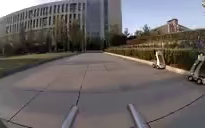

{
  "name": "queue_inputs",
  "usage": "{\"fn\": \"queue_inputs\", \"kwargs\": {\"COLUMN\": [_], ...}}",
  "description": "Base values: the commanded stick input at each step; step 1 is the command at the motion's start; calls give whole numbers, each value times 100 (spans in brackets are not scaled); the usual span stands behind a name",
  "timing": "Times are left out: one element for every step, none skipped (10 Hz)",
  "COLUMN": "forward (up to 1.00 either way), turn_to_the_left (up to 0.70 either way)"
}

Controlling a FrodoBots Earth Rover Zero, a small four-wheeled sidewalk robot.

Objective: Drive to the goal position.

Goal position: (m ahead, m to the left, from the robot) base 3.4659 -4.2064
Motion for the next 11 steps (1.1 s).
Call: {"fn": "queue_inputs", "kwargs": {"forward": [70, 70, 70, 70, 70, 70, 70, 70, 70, 70, 70], "turn_to_the_left": [0, 0, 0, 0, 0, 0, 0, 0, 0, 0, 0]}}
